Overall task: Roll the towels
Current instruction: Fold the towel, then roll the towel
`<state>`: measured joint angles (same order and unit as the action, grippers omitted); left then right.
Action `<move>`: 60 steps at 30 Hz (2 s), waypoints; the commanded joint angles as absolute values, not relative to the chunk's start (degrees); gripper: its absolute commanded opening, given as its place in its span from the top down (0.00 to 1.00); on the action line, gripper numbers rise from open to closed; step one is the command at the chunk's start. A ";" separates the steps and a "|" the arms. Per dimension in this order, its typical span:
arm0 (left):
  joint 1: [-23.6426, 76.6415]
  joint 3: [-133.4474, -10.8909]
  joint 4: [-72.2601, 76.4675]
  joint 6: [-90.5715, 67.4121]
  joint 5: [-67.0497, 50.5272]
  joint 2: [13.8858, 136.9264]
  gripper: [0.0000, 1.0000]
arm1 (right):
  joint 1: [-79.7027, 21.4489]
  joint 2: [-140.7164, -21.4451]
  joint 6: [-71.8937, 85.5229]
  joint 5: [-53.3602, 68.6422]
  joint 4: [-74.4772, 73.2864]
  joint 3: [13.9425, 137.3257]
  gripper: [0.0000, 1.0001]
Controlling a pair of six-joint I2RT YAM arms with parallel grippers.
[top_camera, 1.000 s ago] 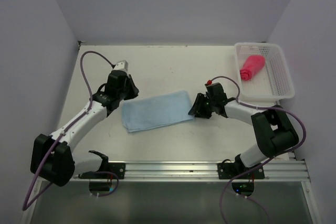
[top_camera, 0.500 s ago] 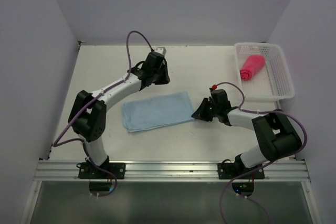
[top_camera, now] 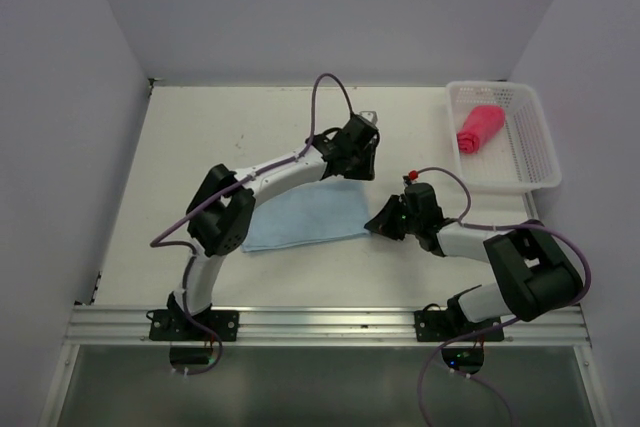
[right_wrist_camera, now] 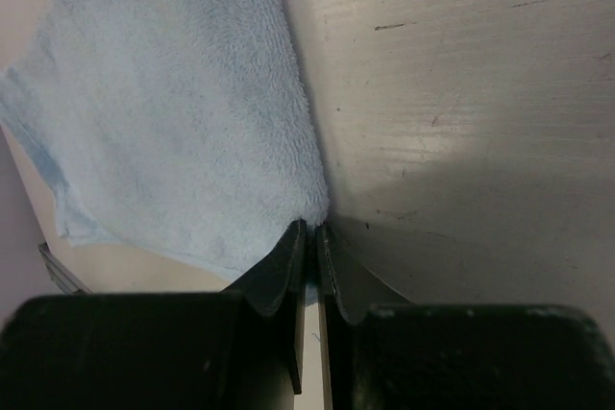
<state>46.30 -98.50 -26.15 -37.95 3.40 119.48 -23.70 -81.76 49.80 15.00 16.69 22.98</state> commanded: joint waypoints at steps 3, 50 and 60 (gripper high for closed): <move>48.51 -105.02 -34.00 -39.99 9.73 123.39 0.65 | -24.08 -82.62 49.75 13.62 17.75 21.01 0.92; 50.19 -116.81 -44.21 -37.53 18.64 141.68 0.94 | -24.17 -83.15 47.46 13.62 22.59 17.14 0.97; 49.66 -112.35 -34.84 -40.07 16.35 133.97 1.00 | -28.02 -75.15 40.35 5.73 12.06 20.83 1.00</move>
